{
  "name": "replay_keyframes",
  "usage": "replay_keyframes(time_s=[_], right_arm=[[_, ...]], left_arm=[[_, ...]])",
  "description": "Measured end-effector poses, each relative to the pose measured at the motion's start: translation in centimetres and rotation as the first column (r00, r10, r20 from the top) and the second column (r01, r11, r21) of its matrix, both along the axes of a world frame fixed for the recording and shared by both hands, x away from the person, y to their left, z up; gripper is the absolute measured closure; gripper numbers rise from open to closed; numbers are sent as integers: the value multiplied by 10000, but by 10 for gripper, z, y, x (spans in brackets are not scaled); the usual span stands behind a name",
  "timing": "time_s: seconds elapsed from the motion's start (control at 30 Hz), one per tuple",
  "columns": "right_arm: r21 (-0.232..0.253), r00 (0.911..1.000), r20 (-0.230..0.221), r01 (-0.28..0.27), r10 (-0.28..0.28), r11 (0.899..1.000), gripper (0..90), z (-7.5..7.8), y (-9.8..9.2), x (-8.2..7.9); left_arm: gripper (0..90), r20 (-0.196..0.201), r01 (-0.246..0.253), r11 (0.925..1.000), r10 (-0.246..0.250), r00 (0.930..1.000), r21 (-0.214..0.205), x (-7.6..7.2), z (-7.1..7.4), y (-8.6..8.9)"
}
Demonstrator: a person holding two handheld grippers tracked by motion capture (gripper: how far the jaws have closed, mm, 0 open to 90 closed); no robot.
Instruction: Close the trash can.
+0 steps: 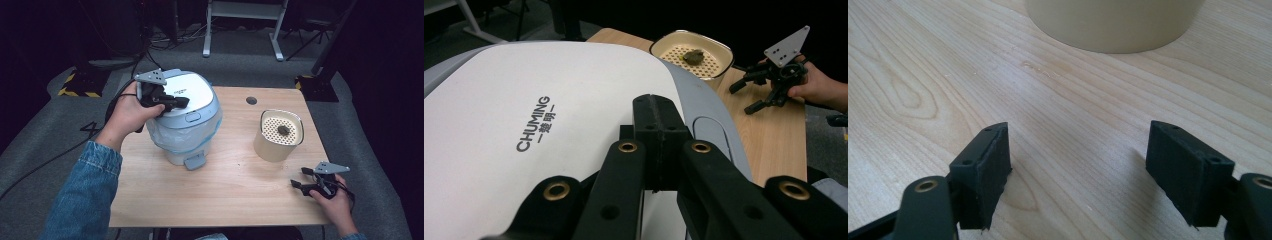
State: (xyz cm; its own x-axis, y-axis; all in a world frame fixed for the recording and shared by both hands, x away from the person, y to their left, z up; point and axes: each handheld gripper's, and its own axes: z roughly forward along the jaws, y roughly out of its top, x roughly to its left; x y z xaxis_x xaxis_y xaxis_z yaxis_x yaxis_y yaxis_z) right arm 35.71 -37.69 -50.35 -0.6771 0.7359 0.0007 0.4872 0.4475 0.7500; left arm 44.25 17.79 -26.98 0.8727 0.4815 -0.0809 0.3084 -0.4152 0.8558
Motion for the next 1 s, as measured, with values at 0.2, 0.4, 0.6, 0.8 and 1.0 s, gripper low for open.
replay_keyframes(time_s=[0.2, 0.4, 0.6, 0.8, 1.0], right_arm=[[-2, 10000, 4, -1, 1, 10000, 261, 0, 0, 0], [10, 10000, -3, -36, 36, 10000, 255, 0, 0, 0], [13, 10000, -16, -37, 37, 10000, 255, 0, 0, 0], [8, 10000, -21, -88, 88, 10000, 256, 0, 0, 0], [6, 10000, -14, -92, 92, 10000, 255, 0, 0, 0]], left_arm=[[900, -186, -103, 9999, 101, 9998, -106, 1, -1, 0], [900, -63, -196, 9993, 198, 9998, 311, 0, -1, -5], [673, 154, -355, 9992, 352, 9993, 189, -3, 0, -6], [509, 640, -631, 9977, 645, 9959, -231, -18, 6, 1], [436, 881, -956, 9944, 993, 9911, -460, -46, 16, 12]])
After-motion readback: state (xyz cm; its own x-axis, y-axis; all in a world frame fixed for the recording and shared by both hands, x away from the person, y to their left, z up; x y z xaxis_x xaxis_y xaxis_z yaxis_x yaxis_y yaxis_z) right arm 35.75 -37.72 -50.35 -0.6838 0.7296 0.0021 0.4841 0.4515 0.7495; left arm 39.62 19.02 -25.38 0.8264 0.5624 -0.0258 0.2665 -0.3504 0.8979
